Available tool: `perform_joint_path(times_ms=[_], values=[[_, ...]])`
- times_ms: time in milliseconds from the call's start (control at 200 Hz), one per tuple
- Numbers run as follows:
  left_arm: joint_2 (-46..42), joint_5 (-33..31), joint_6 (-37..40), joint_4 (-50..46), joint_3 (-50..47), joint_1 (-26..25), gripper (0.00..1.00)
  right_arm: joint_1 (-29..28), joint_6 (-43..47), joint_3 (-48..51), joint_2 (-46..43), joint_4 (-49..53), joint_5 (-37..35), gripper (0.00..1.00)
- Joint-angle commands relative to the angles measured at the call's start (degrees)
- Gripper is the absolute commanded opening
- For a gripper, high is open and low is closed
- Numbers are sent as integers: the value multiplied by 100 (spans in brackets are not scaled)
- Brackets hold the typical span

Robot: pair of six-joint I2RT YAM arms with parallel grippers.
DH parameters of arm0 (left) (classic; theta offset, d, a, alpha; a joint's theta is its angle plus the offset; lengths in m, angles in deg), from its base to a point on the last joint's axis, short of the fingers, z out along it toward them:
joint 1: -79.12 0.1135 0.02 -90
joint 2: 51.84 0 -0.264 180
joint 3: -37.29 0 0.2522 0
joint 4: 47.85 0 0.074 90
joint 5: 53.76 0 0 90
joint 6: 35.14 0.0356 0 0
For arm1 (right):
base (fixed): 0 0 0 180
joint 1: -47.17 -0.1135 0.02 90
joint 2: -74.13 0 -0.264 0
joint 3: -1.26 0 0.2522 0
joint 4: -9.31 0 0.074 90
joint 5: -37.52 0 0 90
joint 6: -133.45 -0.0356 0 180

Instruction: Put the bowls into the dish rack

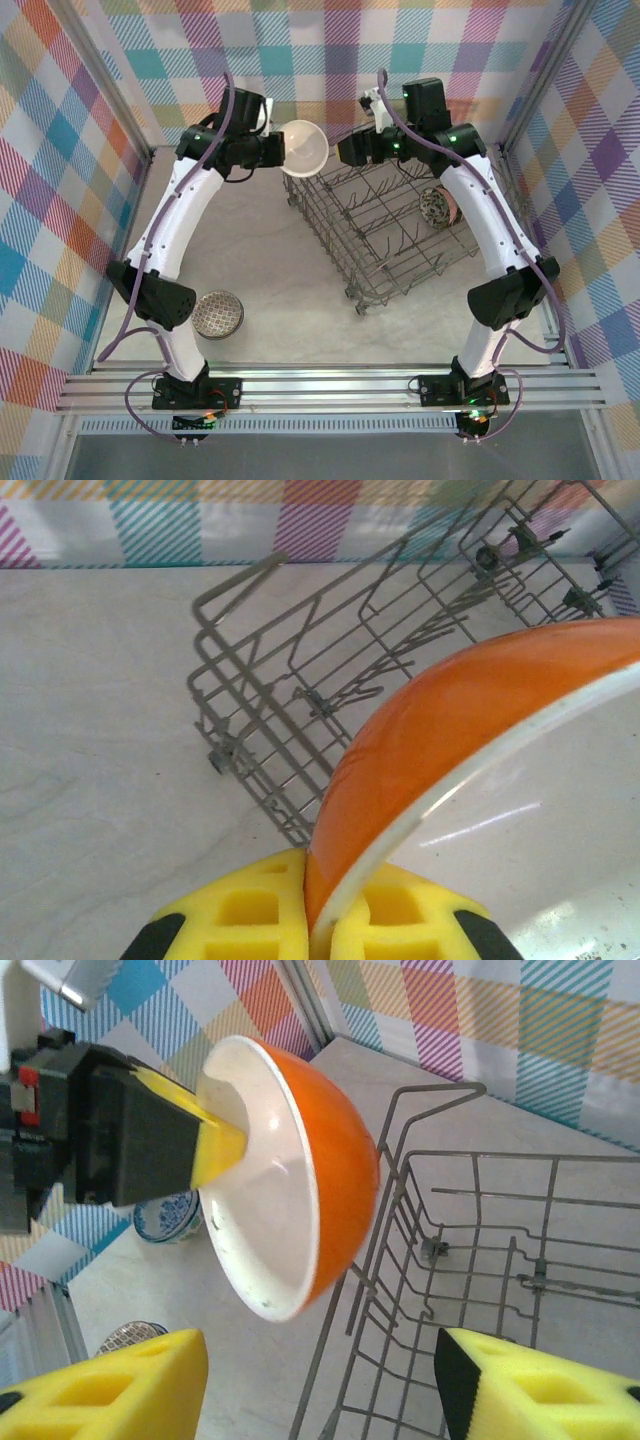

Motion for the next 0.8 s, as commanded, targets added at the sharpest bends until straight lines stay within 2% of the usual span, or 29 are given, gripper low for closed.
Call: perform_joint_path(times_ms=[0, 185, 565, 795], values=[[-92, -62, -49, 380, 250, -144, 0, -33, -344, -124, 178, -244, -35, 60], [-61, -162, -147, 438, 201, -273, 0, -33, -713, -113, 325, -430, -490, 53], [-21, -270, -355, 517, 155, -344, 0, -38, -1017, 69, 405, -689, -556, 39], [61, -268, -467, 524, 208, -345, 0, -76, -1036, 146, 426, -676, -471, 39]])
